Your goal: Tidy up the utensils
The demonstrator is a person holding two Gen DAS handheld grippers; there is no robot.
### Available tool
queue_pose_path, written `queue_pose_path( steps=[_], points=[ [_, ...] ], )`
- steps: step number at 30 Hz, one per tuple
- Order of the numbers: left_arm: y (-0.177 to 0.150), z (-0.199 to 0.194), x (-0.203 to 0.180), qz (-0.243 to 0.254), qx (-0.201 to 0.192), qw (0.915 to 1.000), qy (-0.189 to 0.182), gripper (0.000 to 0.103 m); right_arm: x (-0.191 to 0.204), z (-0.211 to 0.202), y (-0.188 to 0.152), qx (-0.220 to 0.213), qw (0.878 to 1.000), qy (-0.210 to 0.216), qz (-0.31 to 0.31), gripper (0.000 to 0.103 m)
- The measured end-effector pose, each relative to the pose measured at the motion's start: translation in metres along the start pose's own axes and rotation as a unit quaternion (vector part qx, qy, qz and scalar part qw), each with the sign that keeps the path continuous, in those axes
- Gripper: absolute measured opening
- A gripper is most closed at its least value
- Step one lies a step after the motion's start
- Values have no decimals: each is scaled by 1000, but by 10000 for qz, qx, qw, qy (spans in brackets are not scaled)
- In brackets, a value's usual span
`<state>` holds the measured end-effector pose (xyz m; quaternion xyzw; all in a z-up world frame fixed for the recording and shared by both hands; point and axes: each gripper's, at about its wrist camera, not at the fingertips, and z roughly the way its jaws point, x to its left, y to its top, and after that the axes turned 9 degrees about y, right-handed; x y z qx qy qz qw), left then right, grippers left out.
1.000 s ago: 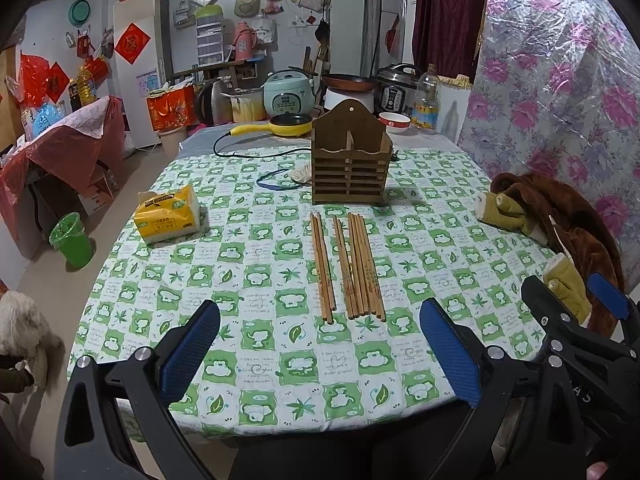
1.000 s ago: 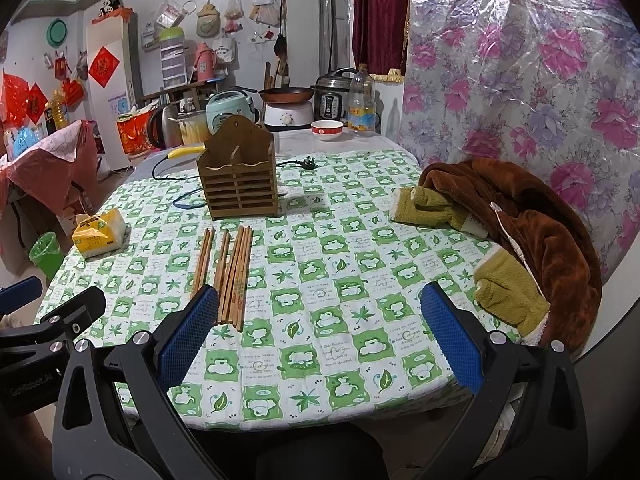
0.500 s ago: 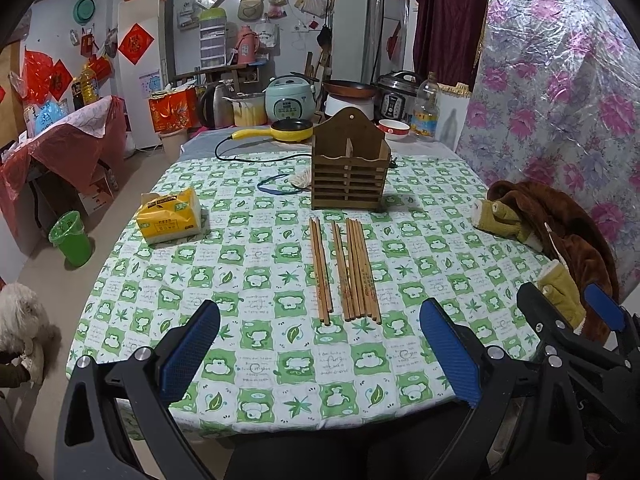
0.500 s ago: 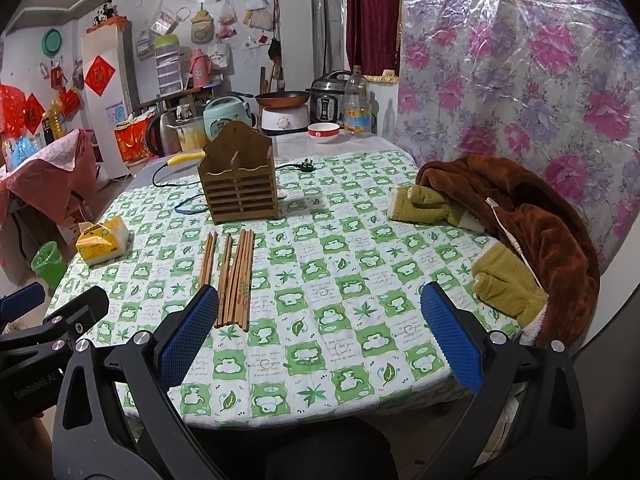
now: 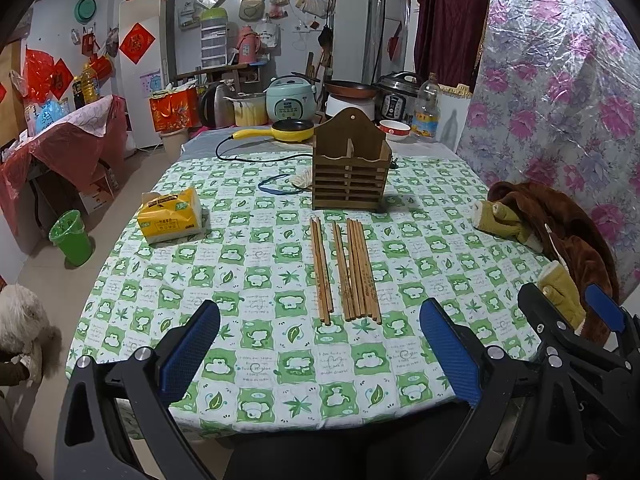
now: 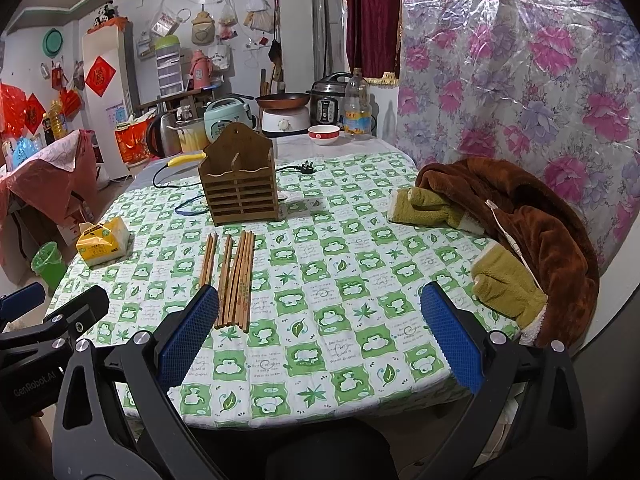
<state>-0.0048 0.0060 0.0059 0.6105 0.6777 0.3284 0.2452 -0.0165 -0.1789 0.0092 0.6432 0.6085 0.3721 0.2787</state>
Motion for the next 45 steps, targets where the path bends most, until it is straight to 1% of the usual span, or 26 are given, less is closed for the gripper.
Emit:
queue_pose_path(
  steps=[45],
  points=[
    [-4, 0, -1, 28, 29, 10000, 18, 98, 0, 4, -4, 44, 10000, 10, -31, 97]
  ],
)
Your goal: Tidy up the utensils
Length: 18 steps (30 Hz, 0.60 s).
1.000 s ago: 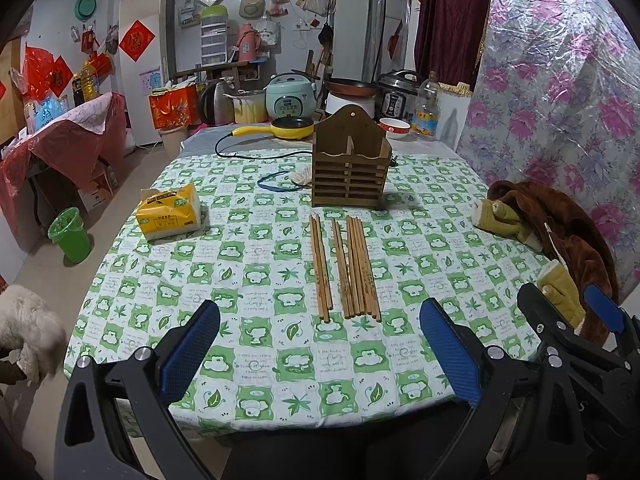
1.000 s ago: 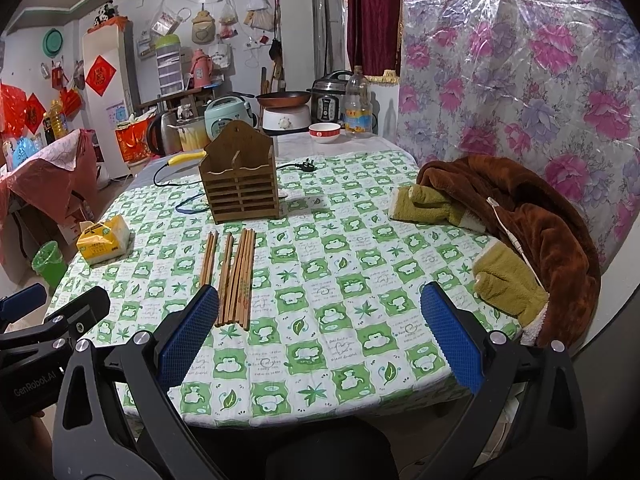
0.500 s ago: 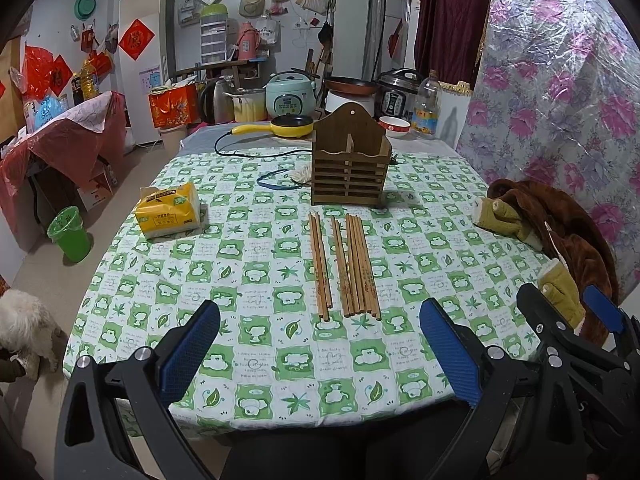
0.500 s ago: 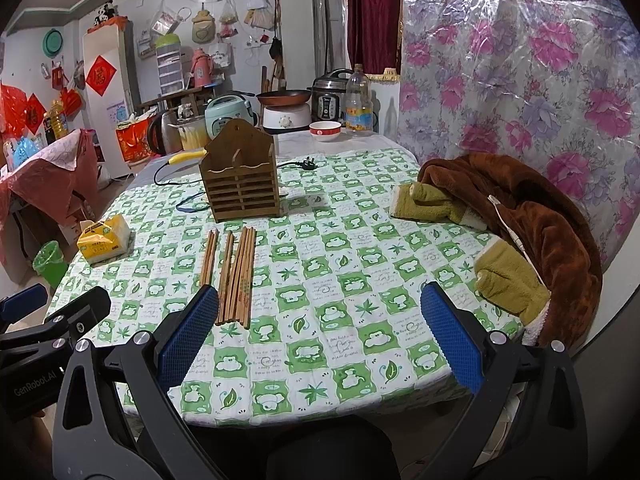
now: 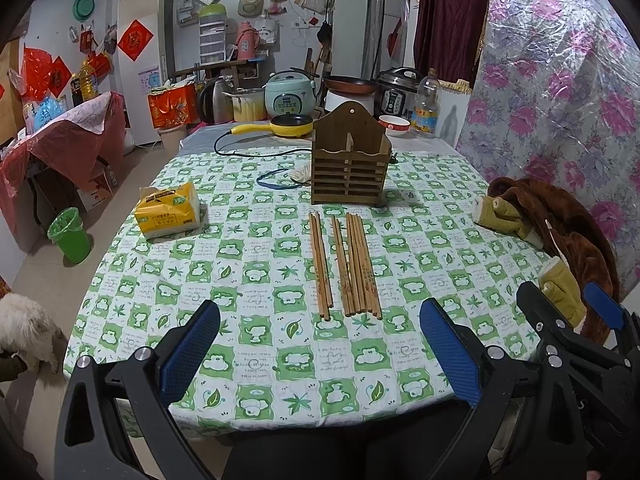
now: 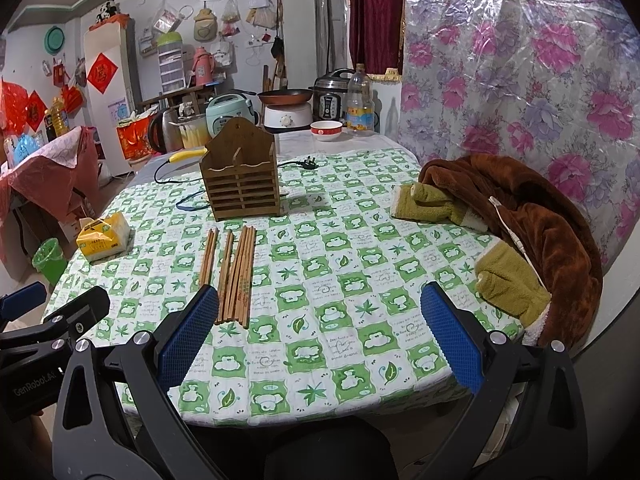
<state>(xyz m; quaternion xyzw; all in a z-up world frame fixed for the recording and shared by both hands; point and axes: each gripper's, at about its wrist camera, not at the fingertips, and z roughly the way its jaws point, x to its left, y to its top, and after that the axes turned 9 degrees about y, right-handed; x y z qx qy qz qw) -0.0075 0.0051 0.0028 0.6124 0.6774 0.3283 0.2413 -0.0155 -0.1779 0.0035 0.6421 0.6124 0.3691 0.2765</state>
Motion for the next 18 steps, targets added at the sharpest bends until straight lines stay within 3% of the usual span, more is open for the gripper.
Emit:
queue_pose_path(
  steps=[8, 18],
  points=[
    [1, 15, 0, 104, 84, 9999, 47, 98, -4, 10, 1, 47, 9999, -91, -92, 97],
    [-4, 73, 16, 182, 621, 9979, -35, 98, -21, 41, -3, 351, 9992, -74, -198, 97]
  ],
)
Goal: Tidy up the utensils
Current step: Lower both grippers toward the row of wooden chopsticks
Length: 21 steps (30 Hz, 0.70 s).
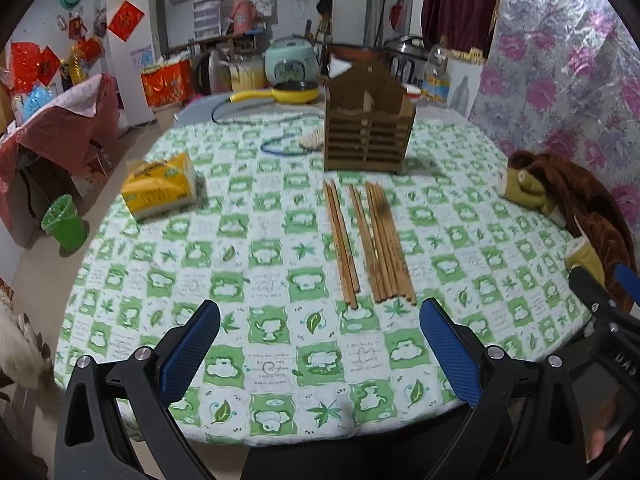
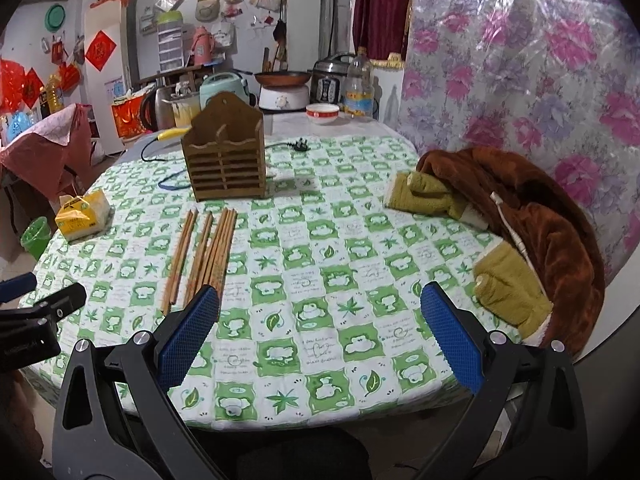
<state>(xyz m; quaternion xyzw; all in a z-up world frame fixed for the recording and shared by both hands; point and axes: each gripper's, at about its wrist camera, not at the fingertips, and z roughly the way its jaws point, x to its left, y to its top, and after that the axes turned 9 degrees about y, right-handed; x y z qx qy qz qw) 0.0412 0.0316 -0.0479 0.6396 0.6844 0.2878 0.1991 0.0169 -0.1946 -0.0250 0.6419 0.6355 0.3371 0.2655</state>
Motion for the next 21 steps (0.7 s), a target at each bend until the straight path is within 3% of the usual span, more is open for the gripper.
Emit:
queue_pose_path(
  steps=[5, 13, 21],
  points=[
    [-6, 24, -5, 190, 3, 9998, 23, 98, -4, 15, -6, 36, 9999, 75, -70, 97],
    [-6, 71, -9, 366, 352, 9987, 90, 98, -8, 41, -12, 204, 9996, 139, -102, 97],
    [-10, 123, 0, 416, 652, 9963, 384, 93, -5, 64, -15, 385, 9989, 160, -195, 97]
  ],
)
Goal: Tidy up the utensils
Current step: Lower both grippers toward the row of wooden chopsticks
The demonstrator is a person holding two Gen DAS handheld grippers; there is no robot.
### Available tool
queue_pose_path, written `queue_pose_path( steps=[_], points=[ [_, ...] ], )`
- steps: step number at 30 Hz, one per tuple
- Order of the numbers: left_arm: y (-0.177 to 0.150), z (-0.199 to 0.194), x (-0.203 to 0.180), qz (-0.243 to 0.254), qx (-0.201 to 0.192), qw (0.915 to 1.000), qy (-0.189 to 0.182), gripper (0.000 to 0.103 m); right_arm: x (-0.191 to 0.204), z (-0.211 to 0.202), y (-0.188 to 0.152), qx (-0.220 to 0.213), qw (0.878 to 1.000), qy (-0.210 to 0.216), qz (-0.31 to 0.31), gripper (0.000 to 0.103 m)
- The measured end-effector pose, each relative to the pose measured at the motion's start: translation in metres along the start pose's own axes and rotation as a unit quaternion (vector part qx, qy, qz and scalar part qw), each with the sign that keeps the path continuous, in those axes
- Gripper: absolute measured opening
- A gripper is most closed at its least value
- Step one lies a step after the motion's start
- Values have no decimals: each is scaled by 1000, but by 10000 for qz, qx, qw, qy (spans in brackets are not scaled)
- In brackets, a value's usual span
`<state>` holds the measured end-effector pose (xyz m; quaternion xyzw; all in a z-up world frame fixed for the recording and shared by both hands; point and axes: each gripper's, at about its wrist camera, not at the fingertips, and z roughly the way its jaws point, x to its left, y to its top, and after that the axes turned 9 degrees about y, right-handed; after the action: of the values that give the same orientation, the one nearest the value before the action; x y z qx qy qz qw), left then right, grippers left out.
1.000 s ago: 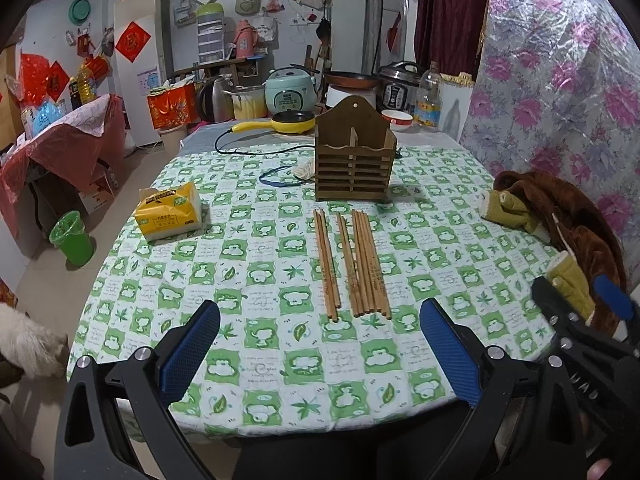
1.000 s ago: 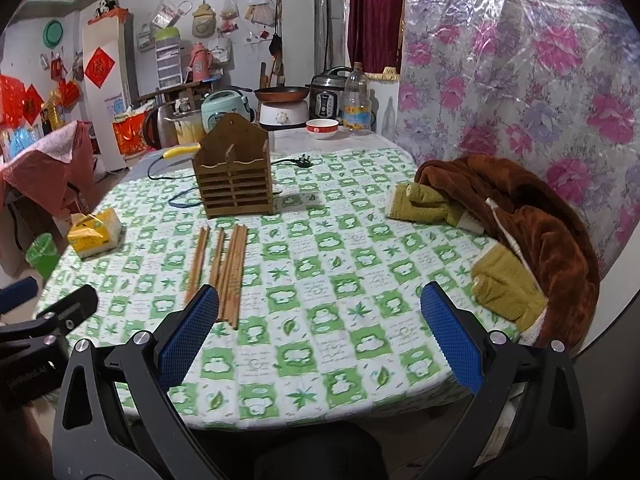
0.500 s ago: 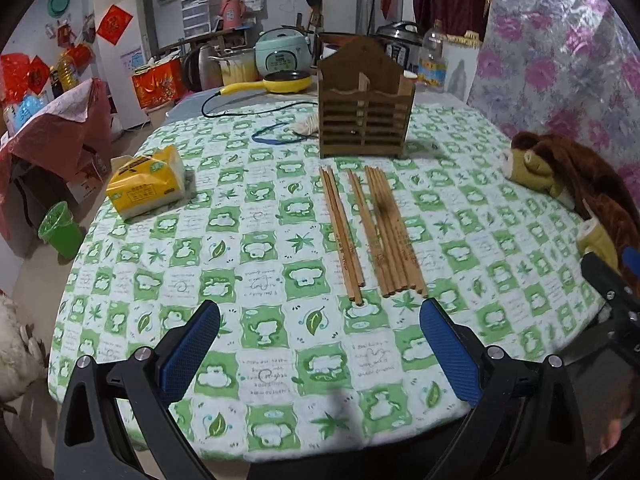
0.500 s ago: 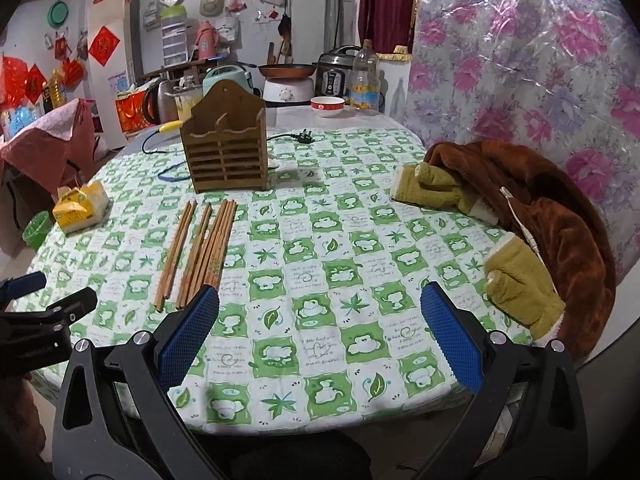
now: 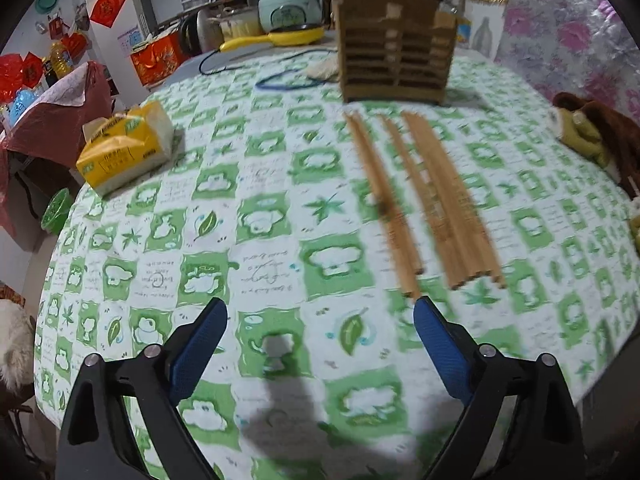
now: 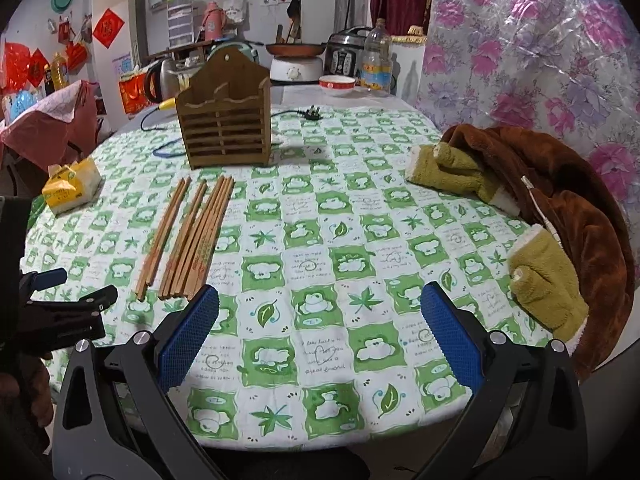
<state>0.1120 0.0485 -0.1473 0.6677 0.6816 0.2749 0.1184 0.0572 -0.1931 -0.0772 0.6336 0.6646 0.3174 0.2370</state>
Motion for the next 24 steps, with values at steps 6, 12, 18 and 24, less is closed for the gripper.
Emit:
queue_pose_path(
  steps=[6, 12, 18, 24],
  points=[
    [-1, 17, -12, 344, 84, 9994, -9, 93, 1, 17, 2, 187, 9998, 33, 65, 97],
    [3, 25, -17, 403, 67, 9991, -95, 93, 8, 28, 4, 274, 9996, 62, -24, 97],
    [15, 33, -16, 379, 43, 9992, 101, 94, 11, 29, 5, 278, 9996, 65, -67, 97],
    [12, 32, 8, 102, 204, 9997, 87, 88, 10, 28, 7, 255, 9996, 104, -35, 97]
  ],
)
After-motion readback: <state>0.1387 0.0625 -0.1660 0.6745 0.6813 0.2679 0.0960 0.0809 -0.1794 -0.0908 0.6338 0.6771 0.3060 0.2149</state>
